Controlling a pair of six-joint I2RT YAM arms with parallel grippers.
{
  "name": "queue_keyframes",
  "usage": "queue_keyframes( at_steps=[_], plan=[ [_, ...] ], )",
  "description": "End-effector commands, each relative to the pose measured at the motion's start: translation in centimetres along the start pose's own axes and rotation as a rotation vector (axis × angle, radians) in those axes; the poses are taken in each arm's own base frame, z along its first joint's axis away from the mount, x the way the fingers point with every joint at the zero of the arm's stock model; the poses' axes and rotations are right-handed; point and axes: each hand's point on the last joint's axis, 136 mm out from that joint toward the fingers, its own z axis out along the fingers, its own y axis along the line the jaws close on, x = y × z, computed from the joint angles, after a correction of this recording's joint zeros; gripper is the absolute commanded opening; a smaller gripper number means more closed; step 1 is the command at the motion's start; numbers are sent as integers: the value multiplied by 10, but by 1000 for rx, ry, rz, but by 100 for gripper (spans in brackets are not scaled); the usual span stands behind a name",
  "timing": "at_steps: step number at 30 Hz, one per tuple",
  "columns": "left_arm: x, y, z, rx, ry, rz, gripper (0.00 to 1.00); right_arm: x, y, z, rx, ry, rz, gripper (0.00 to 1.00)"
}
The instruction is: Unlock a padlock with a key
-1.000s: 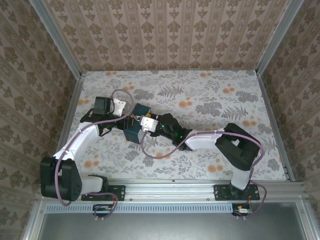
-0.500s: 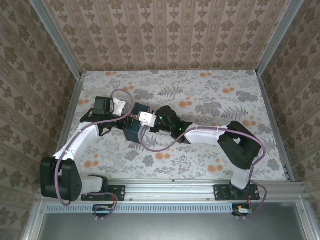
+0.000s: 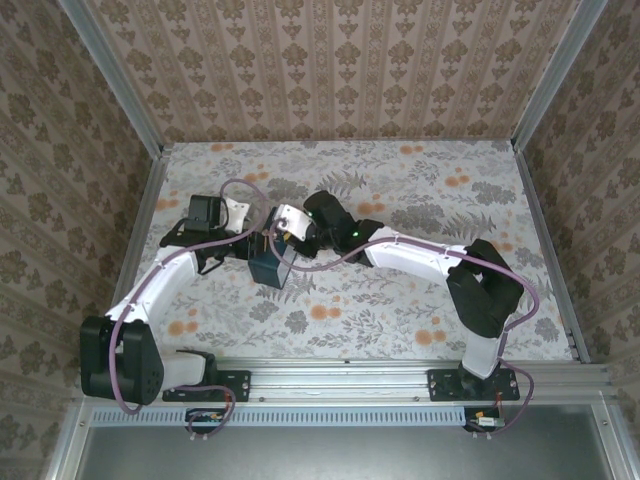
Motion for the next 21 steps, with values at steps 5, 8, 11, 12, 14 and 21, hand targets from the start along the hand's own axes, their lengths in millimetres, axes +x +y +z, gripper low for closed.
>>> queue_keyframes(
  at_steps=[5,8,11,12,14,21],
  plan=[
    [29,-26,8,134,73,-165,26,-13,-4,-20,21,84,503,0],
    [32,-27,12,145,84,-198,26,-1,-6,-21,50,141,670,0],
    [31,-32,17,185,65,-249,25,13,-1,-19,46,106,871,0],
    [31,-34,18,190,62,-257,25,14,0,-19,45,68,938,0],
    [31,-44,20,237,66,-264,25,15,-5,-19,71,-13,1057,0],
    [33,-61,25,281,96,-247,23,13,-12,-32,147,-154,1292,0]
  ],
)
